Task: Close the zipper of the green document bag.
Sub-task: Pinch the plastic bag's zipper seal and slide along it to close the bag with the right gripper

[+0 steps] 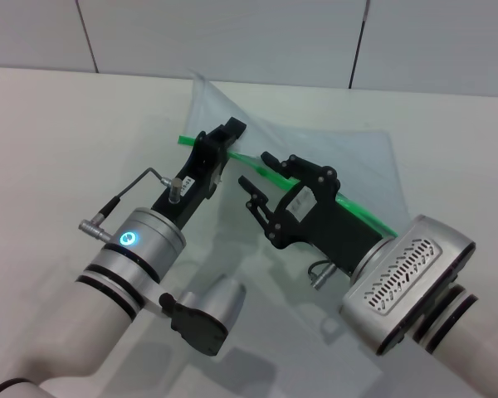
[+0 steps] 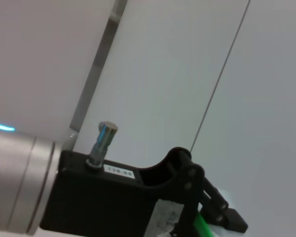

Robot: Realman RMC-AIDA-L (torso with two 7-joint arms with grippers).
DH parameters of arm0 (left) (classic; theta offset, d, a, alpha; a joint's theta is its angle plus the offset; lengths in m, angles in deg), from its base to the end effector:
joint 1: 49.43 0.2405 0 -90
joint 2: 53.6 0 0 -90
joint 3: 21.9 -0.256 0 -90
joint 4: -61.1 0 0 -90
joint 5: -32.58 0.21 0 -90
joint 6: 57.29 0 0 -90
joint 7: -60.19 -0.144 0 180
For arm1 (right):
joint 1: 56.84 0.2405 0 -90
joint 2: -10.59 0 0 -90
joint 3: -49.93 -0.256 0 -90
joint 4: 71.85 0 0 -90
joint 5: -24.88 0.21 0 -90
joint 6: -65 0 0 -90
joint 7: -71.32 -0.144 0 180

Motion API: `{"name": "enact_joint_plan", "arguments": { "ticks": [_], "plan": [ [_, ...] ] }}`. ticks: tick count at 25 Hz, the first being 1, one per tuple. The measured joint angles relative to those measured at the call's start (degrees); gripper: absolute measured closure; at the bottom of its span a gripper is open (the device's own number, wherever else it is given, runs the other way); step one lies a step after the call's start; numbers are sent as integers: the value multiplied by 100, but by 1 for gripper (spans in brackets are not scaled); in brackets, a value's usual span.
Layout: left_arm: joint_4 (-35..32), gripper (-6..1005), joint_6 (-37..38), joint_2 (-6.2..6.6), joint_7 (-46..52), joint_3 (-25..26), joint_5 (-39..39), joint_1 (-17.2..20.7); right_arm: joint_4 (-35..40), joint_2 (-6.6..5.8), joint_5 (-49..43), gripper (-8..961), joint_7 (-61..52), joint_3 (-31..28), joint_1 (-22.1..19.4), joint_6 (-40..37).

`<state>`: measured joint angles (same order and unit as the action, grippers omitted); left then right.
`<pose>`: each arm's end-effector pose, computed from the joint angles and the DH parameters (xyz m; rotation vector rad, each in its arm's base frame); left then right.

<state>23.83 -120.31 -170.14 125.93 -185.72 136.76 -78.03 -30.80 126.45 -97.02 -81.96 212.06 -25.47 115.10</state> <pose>-0.2168 0.3152 -0.0970 -1.4848 1.1265 0.3825 0.1819 0.3027 -0.1358 -2.2090 -0.0331 0.6383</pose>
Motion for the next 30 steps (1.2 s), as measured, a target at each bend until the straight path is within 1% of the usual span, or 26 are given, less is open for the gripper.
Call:
{"name": "enact_joint_plan", "arguments": {
  "ticks": [9, 14, 21, 30],
  "plan": [
    [-6, 909, -4, 0, 11, 0, 63, 4, 0, 32, 114, 582, 223, -65, -19, -4],
    [-14, 909, -36, 0, 33, 0, 67, 4, 0, 32, 147, 584, 265, -47, -19, -6],
    [-23, 908, -274, 0, 291, 0, 76, 3, 0, 33, 148, 587, 268, -53, -69, -7],
    [-26, 907, -313, 0, 440, 0, 73, 17, 0, 32, 150, 591, 276, -65, -97, 46]
  ]
}}
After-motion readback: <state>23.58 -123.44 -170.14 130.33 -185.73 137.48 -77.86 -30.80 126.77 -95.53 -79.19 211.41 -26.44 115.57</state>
